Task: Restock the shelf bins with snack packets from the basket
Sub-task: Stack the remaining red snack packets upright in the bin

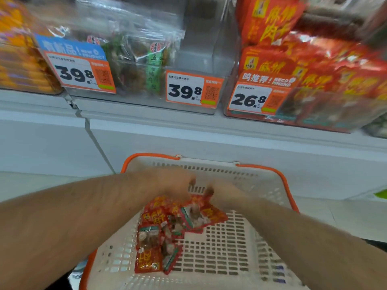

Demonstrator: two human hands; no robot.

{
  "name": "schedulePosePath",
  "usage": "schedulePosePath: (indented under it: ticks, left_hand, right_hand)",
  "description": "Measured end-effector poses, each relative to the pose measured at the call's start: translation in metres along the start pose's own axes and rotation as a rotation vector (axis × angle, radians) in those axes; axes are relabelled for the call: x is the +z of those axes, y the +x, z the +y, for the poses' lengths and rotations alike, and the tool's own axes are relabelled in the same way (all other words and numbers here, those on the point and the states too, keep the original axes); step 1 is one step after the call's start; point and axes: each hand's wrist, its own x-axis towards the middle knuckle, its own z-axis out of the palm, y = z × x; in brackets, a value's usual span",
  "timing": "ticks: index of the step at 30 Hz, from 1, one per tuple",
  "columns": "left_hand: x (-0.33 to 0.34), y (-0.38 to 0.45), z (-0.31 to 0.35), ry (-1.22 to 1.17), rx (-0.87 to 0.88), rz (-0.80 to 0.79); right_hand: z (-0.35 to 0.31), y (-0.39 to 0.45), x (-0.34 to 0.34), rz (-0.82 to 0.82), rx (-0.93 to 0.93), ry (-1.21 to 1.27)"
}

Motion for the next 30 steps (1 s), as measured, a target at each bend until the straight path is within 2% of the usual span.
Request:
schedulePosePath:
  ticks: [5, 9, 12, 15, 20, 24, 27, 30]
  left_hand:
    - [-0.021, 0.003, 0.022, -0.079, 0.098, 0.11]
    - [-0.043, 0.001, 0.04, -0.295, 0.22, 0.195]
    - [-0.058, -0.004, 0.05, -0.589, 0.293, 0.241]
    - [-0.073, -0.014, 0.055, -0.798, 0.341, 0.312]
    - [-0.096, -0.03, 0.057, -0.913, 0.403, 0.526]
    - [-0.114, -0.044, 0.07, -0.994, 0.428, 0.758]
    - [-0.127, -0.049, 0.08, -0.96, 0.428, 0.91]
    - [-0.138, -0.05, 0.079, -0.79, 0.463, 1.053]
  right_hand:
    - [-0.001, -0.044, -0.084, 0.114, -0.103, -0.144]
    - [-0.009, -0.084, -0.135, 0.226, -0.166, -0.154]
    - [-0.011, -0.109, -0.162, 0.366, -0.213, -0.125]
    - [-0.009, -0.131, -0.183, 0.485, -0.251, 0.08]
    - [-0.002, -0.155, -0.206, 0.657, -0.215, 0.481]
    - [-0.008, -0.164, -0.208, 0.568, -0.323, 0.848]
    - [-0.014, -0.168, -0.209, 0.617, -0.41, 0.988]
    - [-0.017, -0.173, -0.219, 0.766, -0.491, 0.934]
